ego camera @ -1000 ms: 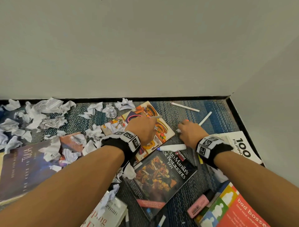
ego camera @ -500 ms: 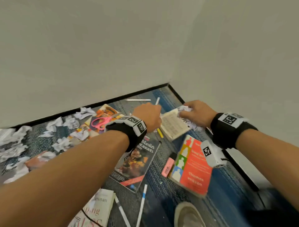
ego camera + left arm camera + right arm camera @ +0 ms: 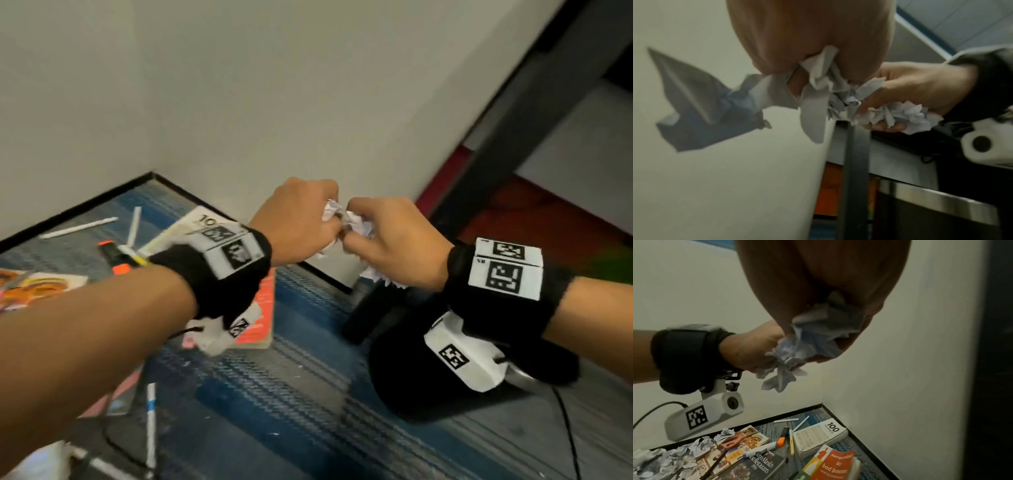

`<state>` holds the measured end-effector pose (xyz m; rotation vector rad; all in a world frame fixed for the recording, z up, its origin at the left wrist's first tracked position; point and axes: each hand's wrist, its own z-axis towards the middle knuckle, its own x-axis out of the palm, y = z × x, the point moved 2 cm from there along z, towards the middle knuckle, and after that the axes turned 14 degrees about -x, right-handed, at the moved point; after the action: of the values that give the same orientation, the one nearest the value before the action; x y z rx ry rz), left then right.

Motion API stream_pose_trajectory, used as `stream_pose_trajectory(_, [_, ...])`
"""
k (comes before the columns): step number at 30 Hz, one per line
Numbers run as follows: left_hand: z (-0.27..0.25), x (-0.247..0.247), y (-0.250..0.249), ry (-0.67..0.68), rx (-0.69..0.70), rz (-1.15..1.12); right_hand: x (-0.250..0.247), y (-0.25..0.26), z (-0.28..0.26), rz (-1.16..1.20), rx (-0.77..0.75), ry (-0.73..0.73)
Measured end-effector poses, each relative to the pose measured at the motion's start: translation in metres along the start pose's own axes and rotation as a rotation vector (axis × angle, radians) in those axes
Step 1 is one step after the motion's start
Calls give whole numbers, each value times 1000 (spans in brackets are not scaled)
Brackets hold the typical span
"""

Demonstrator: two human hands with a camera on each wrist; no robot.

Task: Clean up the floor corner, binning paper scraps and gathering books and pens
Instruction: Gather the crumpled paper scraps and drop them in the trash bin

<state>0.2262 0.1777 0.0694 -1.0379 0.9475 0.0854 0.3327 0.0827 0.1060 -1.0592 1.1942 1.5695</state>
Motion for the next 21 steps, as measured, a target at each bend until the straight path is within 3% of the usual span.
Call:
stream_pose_trajectory(5, [-20,39,-88,23,194,-70,-60,-40,-90,150,-90,-29])
stream_pose_trajectory(11, [-23,127,-176,87,185,-210,-90,-112,-190,211,18,-153])
stream_pose_trajectory(15, [-2,174,-209,120,52,-157,-83,-164,-219,151,155,-240])
stream_pose_trajectory(19, [30,209,-219,87,-288,-322,-68,-200,-225,116,263,-214])
stream_pose_trajectory(21, [37,226,-216,79,-381,-375,-62,-206,-226,99,258,-206])
